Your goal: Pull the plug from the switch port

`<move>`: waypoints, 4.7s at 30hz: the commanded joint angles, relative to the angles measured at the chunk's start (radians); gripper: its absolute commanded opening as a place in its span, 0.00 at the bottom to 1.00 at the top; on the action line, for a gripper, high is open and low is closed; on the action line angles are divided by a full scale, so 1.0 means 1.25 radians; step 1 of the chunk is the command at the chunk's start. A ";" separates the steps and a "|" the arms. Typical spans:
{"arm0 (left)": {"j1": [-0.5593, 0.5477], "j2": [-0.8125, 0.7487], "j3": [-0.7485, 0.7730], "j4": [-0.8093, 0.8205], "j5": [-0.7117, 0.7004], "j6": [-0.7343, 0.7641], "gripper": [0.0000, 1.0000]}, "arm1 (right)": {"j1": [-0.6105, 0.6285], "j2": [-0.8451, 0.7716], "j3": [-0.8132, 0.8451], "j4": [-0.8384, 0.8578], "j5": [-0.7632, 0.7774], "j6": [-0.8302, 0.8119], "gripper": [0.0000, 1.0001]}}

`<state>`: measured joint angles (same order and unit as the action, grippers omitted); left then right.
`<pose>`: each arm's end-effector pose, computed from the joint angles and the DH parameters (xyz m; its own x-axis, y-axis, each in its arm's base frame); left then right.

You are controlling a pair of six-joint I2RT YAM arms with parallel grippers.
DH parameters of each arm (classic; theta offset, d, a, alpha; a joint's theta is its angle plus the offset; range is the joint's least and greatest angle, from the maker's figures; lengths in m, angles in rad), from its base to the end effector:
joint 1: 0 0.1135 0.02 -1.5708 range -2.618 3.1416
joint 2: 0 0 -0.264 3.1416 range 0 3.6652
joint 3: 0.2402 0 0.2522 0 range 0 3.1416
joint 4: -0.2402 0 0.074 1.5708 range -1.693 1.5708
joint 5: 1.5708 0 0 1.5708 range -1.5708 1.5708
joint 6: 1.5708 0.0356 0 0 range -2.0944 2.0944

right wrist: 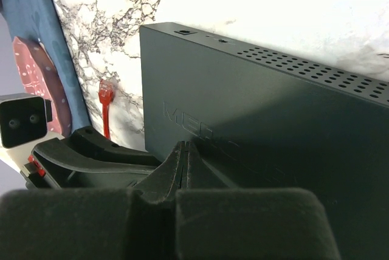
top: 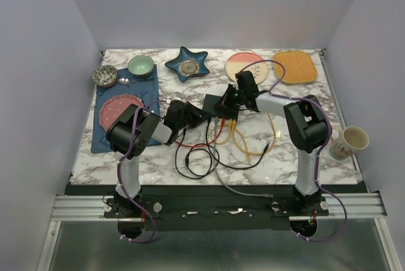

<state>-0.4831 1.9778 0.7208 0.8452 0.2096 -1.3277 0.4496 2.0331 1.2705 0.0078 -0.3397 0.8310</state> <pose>0.3126 -0.1724 0.0979 -0.6902 -0.7100 -0.1398 -0.1940 0.3676 -0.9095 0.3863 0.1996 0.1503 -0.8801 0.3486 -0.3224 0.0322 0.7213 0.6919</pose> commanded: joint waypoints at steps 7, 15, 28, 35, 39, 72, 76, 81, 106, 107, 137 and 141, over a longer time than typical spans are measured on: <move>-0.015 0.030 -0.056 -0.120 -0.003 0.078 0.36 | -0.007 0.036 -0.017 -0.031 0.005 -0.007 0.01; -0.020 0.038 -0.050 -0.118 -0.003 0.074 0.37 | -0.007 0.038 -0.020 -0.031 0.007 -0.007 0.01; -0.021 0.061 -0.012 -0.141 -0.004 0.050 0.08 | -0.007 0.038 -0.026 -0.027 0.003 -0.007 0.01; -0.021 0.070 -0.027 -0.117 0.003 0.044 0.00 | -0.007 -0.001 -0.044 -0.023 0.024 -0.006 0.01; -0.021 0.070 -0.039 -0.098 0.005 0.041 0.00 | -0.003 -0.071 -0.090 0.009 0.040 -0.013 0.01; 0.018 -0.199 -0.192 -0.228 -0.049 0.078 0.00 | 0.033 -0.101 -0.085 -0.070 0.118 -0.047 0.01; 0.070 -0.390 -0.195 -0.453 -0.125 0.101 0.00 | 0.033 -0.188 -0.141 -0.041 0.167 -0.059 0.01; 0.081 -0.497 -0.181 -0.607 -0.206 0.140 0.33 | 0.033 -0.239 -0.187 -0.025 0.196 -0.065 0.04; 0.061 -0.231 0.135 -0.489 -0.068 0.201 0.81 | -0.099 -0.280 -0.309 0.071 0.168 0.052 0.12; 0.061 -0.214 0.163 -0.499 -0.072 0.203 0.81 | -0.102 -0.288 -0.320 0.069 0.177 0.041 0.11; -0.011 -0.112 -0.018 -0.260 0.045 0.052 0.75 | -0.107 -0.118 -0.200 -0.026 0.085 -0.021 0.06; -0.011 -0.170 -0.056 -0.271 0.007 0.058 0.75 | -0.107 -0.113 -0.183 -0.021 0.072 -0.025 0.08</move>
<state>-0.4686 1.8164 0.7158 0.5838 0.1989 -1.2465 0.3016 1.8580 1.0149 -0.0208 -0.1818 0.8127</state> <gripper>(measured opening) 0.752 0.070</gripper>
